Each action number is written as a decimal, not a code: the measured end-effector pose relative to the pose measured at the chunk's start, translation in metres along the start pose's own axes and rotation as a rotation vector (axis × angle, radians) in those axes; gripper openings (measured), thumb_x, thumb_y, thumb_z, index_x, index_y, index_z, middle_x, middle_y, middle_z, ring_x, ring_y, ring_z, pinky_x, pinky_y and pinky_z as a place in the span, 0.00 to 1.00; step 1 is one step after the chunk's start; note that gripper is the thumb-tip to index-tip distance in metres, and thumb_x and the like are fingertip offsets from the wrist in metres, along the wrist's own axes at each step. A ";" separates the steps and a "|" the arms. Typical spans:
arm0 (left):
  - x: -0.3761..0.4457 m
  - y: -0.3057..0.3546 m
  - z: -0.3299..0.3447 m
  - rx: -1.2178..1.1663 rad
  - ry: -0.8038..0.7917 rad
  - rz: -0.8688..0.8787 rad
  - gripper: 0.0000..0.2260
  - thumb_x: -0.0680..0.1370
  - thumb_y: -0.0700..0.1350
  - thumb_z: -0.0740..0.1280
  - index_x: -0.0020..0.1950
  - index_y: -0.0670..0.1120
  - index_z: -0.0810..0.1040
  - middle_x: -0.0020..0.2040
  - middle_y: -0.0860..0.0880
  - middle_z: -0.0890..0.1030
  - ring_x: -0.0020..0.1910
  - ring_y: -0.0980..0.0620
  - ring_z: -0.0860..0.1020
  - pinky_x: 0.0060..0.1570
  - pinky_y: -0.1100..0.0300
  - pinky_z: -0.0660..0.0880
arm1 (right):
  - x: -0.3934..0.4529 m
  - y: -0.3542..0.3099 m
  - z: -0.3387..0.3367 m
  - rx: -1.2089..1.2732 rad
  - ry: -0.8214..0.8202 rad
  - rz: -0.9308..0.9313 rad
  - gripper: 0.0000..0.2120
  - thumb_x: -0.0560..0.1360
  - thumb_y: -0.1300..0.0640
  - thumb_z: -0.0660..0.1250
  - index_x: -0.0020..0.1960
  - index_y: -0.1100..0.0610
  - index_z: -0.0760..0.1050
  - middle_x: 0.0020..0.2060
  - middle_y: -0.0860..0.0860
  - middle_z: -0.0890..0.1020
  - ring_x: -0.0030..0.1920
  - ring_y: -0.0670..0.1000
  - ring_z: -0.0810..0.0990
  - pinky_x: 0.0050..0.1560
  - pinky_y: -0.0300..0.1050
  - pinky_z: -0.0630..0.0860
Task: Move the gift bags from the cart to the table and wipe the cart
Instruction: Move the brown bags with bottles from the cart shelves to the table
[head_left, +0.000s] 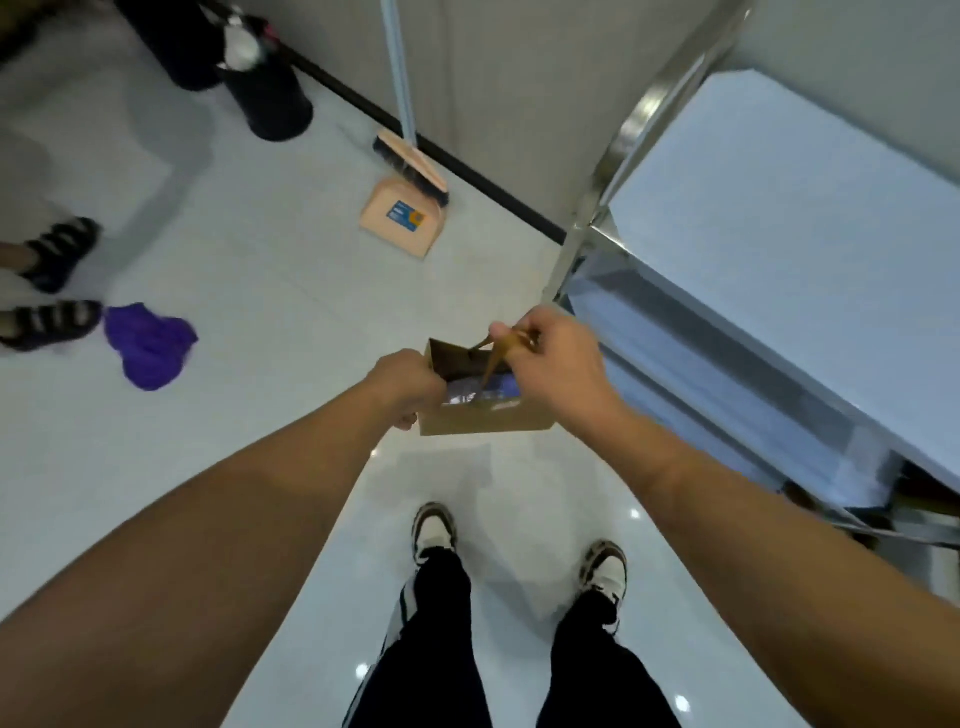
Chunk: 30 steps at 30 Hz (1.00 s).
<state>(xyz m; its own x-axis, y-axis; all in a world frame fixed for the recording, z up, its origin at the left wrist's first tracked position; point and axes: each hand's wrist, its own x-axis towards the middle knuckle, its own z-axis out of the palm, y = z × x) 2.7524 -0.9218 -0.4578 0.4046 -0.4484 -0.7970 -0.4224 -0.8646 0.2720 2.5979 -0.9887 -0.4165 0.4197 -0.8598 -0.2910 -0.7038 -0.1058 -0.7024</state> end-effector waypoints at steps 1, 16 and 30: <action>-0.014 -0.002 -0.023 -0.009 0.023 0.000 0.08 0.78 0.43 0.69 0.52 0.40 0.75 0.47 0.40 0.81 0.44 0.44 0.84 0.46 0.52 0.84 | 0.002 -0.028 -0.008 0.025 -0.029 -0.021 0.17 0.78 0.41 0.68 0.37 0.52 0.72 0.34 0.47 0.76 0.39 0.49 0.77 0.40 0.46 0.71; -0.229 -0.074 -0.122 -0.547 0.601 -0.288 0.08 0.77 0.41 0.69 0.55 0.41 0.79 0.49 0.42 0.84 0.38 0.47 0.86 0.39 0.52 0.85 | -0.050 -0.266 -0.067 0.015 -0.488 -0.836 0.12 0.68 0.69 0.66 0.31 0.57 0.70 0.31 0.59 0.75 0.35 0.56 0.76 0.34 0.47 0.73; -0.513 -0.202 0.218 -1.129 0.952 -0.921 0.06 0.78 0.40 0.65 0.54 0.39 0.77 0.46 0.41 0.82 0.38 0.45 0.85 0.41 0.53 0.85 | -0.417 -0.190 -0.013 -0.366 -1.137 -1.545 0.09 0.69 0.69 0.66 0.36 0.57 0.75 0.36 0.55 0.78 0.38 0.54 0.76 0.33 0.44 0.71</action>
<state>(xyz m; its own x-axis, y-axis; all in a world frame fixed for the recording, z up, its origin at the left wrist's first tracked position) 2.4530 -0.4679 -0.2218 0.6382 0.6335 -0.4375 0.7597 -0.4260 0.4914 2.5490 -0.6163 -0.1529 0.7010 0.7128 0.0219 0.5690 -0.5405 -0.6198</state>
